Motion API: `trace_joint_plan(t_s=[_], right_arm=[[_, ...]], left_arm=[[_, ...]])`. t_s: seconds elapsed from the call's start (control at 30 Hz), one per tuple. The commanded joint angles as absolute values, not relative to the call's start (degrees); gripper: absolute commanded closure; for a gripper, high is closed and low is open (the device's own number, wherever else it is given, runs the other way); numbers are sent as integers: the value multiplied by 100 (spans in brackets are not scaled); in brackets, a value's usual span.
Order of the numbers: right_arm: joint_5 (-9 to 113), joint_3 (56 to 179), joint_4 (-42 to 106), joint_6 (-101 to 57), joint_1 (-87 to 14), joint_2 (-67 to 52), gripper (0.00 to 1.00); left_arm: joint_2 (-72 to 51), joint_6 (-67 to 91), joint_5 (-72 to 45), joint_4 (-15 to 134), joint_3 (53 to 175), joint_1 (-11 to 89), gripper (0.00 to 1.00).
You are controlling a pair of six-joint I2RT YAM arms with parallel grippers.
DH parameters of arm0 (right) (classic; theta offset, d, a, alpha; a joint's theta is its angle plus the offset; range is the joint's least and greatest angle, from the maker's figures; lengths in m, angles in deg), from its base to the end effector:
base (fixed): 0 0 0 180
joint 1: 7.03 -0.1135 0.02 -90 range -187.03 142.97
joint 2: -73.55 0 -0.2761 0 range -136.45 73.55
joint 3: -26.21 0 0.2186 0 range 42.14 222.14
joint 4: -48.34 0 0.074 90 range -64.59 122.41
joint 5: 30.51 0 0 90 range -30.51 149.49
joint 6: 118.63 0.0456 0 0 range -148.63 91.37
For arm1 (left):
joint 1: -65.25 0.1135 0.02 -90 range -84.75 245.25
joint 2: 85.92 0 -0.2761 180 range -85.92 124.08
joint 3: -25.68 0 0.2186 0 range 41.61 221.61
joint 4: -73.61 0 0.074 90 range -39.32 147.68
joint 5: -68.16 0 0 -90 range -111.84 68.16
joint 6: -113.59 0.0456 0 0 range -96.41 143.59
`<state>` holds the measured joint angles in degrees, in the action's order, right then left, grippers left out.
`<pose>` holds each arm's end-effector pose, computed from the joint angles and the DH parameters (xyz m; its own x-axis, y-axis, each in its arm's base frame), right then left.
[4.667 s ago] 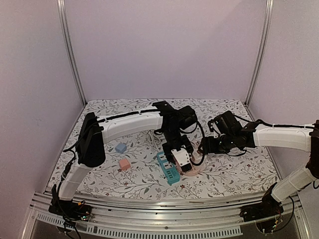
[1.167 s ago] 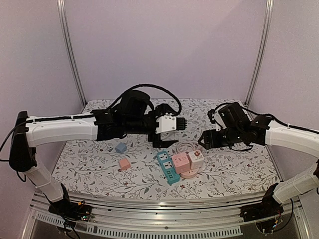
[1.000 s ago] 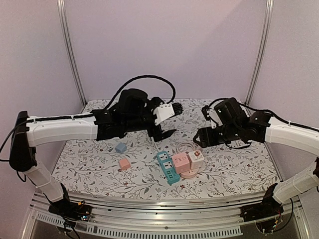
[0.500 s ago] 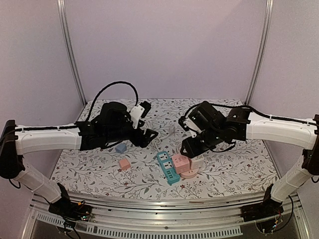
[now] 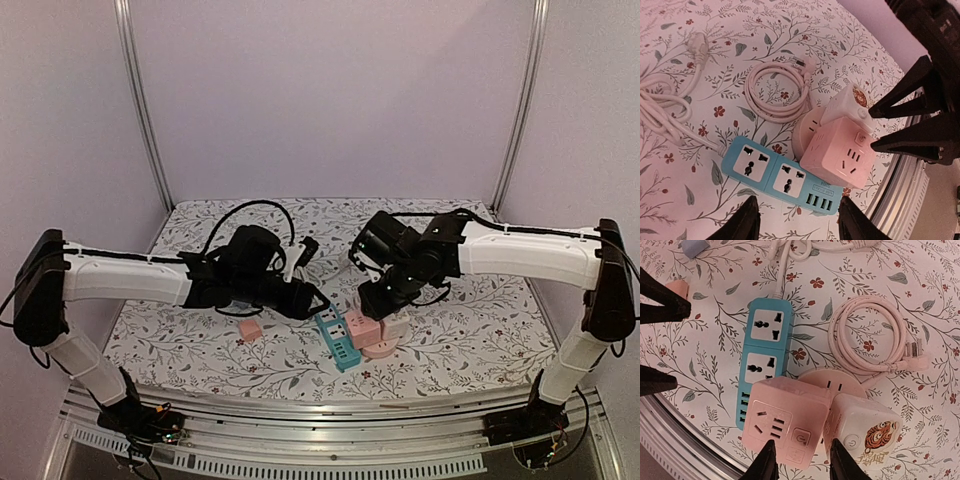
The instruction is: Insert the plug
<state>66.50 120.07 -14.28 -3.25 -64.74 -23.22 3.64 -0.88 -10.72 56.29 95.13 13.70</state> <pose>0.1758 0.2678 0.2680 -0.7873 -0.4496 -0.4218 -0.5253 0.8474 0.0772 0.1905 -0.2541 0.2423 -0.7017 0.2302 -0.6742 0.6296 0.6433 -0.4356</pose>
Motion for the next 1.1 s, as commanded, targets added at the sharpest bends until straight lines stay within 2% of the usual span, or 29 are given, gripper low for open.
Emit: trace_joint_plan(t_s=[0.0,0.37,1.07], right_arm=[[6849,12211,-1687,-358,-6510,-2492,65],[6825,12268,-1791,-400,-6499,-2811,72],[7056,12152,-1991,-420,-6506,-2976,76]], left_arm=[[588,-375,-768,5594,9590,1138,48],[968,-357,-814,5588,9715,927,58],[1443,-269,-721,5562,10026,879,64]])
